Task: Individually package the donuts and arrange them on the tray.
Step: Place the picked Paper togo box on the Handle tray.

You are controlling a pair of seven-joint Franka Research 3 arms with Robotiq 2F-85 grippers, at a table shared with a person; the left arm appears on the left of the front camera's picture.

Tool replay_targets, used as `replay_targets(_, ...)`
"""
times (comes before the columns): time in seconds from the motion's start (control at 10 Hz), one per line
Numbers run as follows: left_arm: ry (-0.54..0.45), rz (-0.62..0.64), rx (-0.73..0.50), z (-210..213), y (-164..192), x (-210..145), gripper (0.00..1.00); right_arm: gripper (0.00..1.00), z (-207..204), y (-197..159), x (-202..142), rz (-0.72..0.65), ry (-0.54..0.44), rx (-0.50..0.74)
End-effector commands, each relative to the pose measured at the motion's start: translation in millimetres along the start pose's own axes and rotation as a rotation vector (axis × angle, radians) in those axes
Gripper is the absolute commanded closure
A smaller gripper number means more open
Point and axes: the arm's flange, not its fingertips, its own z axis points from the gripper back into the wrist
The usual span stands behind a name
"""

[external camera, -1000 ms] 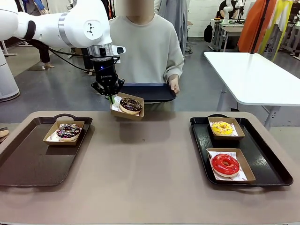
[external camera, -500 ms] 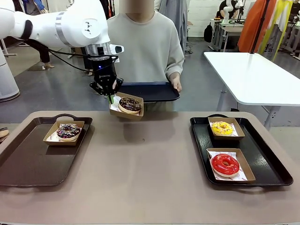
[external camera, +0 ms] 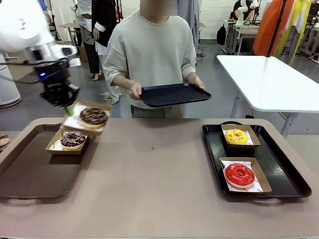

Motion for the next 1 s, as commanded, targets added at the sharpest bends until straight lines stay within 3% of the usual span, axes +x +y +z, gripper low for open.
replay_targets(0.0,-0.059,-0.027,0.032,-18.4,34.0,-23.5,0.99,0.0,0.2,-0.5,-0.6,0.0,0.001,0.008)
replay_targets(0.4,-0.011,0.05,-0.028,-42.9,94.8,-43.9,0.99,0.0,0.2,-0.5,-0.6,0.0,0.001,0.008)
replay_targets(0.9,0.009,0.068,-0.001,-46.9,97.9,-43.4,0.99,0.0,0.2,-0.5,-0.6,0.0,0.001,0.008)
